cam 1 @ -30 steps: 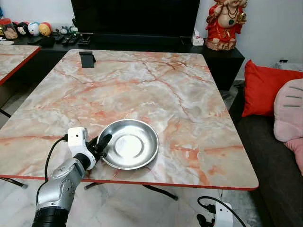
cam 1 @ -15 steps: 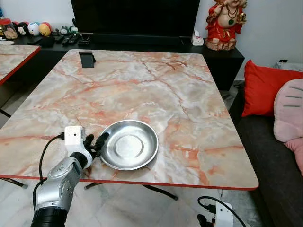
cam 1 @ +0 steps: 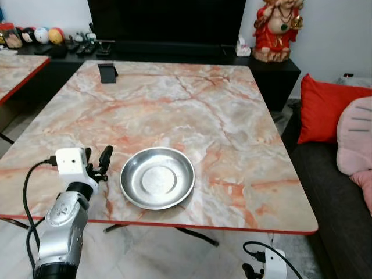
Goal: Setting the table
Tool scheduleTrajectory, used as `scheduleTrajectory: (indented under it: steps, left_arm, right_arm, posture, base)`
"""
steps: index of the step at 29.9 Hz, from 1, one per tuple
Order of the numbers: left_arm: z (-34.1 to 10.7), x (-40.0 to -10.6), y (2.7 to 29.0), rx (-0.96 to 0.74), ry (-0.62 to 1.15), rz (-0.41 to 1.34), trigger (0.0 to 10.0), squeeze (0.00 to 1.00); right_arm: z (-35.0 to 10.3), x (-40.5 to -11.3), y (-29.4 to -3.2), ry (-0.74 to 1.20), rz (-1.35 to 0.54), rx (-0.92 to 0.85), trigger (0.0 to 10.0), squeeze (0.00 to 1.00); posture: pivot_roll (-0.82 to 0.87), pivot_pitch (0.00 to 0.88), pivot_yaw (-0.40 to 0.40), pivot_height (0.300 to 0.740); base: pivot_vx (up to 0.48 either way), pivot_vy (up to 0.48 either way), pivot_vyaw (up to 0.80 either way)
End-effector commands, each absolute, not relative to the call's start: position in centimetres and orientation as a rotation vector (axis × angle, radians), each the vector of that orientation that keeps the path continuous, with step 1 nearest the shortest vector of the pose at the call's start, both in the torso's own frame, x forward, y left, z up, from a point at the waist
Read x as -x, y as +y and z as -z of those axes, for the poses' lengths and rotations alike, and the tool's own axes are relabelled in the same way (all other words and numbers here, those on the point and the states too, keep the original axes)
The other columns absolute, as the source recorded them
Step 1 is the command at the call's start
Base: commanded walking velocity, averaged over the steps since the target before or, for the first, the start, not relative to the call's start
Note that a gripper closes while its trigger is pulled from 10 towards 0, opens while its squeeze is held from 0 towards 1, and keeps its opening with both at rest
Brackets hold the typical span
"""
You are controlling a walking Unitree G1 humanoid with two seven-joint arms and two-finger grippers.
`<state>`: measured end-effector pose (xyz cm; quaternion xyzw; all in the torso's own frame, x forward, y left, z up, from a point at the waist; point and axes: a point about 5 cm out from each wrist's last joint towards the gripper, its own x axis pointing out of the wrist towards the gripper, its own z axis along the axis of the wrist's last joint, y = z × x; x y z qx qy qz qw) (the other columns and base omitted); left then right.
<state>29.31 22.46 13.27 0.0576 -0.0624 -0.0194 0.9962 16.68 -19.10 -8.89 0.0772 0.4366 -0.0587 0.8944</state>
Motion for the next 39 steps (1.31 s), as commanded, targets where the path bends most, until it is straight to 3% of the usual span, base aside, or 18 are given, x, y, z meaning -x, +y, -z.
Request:
scheduleTrajectory:
  steps: [1,12,27,39]
  left_arm:
    - [-13.7,-29.3,21.5,-0.168,-0.161,0.071,10.0,0.00]
    - [-13.5,-29.8,20.8,-0.187,-0.192,0.055,10.0,0.00]
    - [-13.1,-29.4,20.6,-0.158,-0.200,0.041,10.0,0.00]
    - [-12.9,-29.6,20.6,-0.128,-0.190,0.009,10.0,0.00]
  right_arm:
    - [8.8,-16.8,-19.3,0.894,0.141,-0.167,10.0,0.00]
    - [8.9,-16.7,-19.2,0.897,0.163,-0.167,10.0,0.00]
    - [9.1,-16.3,-19.0,0.907,0.159,-0.159,10.0,0.00]
    - [9.0,-16.4,-18.8,0.895,0.167,-0.162,10.0,0.00]
  posture:
    - [0.01,0.000,-0.035,0.740]
    - [0.00,0.000,-0.026,0.740]
    - [0.01,0.000,-0.016,0.740]
    - [-0.01,0.000,-0.016,0.740]
  base:
    - [0.000,0.000,0.00]
    - [0.000,0.049,0.00]
    - [0.000,0.306,0.00]
    - [0.000,0.480,0.00]
